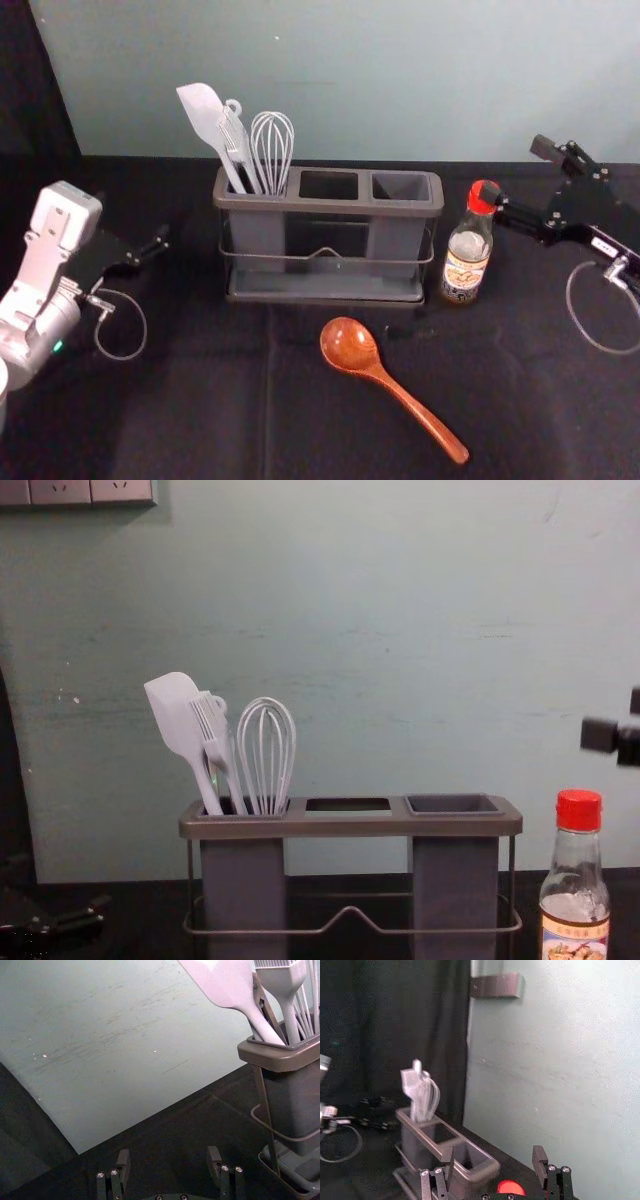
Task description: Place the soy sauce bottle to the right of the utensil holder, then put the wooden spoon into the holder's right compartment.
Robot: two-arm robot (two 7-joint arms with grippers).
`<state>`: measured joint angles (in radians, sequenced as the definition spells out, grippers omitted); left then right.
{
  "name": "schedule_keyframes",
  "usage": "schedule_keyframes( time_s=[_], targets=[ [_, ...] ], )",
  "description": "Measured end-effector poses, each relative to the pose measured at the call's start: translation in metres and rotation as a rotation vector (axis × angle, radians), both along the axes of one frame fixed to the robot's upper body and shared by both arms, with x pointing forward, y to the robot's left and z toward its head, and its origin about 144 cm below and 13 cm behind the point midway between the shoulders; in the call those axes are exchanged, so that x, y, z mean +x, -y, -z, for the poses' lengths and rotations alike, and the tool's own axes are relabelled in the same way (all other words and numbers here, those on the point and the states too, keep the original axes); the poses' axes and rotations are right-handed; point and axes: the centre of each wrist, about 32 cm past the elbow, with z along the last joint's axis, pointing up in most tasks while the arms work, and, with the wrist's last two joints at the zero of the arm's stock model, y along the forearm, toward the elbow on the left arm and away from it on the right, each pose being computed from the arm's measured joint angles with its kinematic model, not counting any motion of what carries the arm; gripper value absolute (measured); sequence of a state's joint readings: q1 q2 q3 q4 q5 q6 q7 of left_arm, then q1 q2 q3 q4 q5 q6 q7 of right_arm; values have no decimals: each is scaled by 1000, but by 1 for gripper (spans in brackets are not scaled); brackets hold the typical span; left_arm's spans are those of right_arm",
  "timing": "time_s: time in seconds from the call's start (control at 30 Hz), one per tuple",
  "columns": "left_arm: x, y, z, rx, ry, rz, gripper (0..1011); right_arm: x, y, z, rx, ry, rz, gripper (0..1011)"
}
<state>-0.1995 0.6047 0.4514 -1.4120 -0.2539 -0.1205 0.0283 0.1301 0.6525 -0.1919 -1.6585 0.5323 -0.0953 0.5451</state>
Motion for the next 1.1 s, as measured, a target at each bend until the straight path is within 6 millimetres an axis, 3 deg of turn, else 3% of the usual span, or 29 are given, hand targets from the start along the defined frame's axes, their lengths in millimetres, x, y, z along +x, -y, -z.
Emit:
schedule_keyframes(
  time_s=[0.37,0.63,0.8,1.1],
  targets=[
    [0,0,0,0,0,0,1005,-27,-22,-33,-38,-12,-135,1003],
    [0,0,0,0,0,0,1005,-43,-67,-44,-180,-151,-197,1003],
    [0,0,0,0,0,0,1005,-40,-92,-42,-264,-311,-216,1003],
    [0,0,0,0,0,0,1005,-17,-130,-39,-397,-535,-144,1003]
  ],
)
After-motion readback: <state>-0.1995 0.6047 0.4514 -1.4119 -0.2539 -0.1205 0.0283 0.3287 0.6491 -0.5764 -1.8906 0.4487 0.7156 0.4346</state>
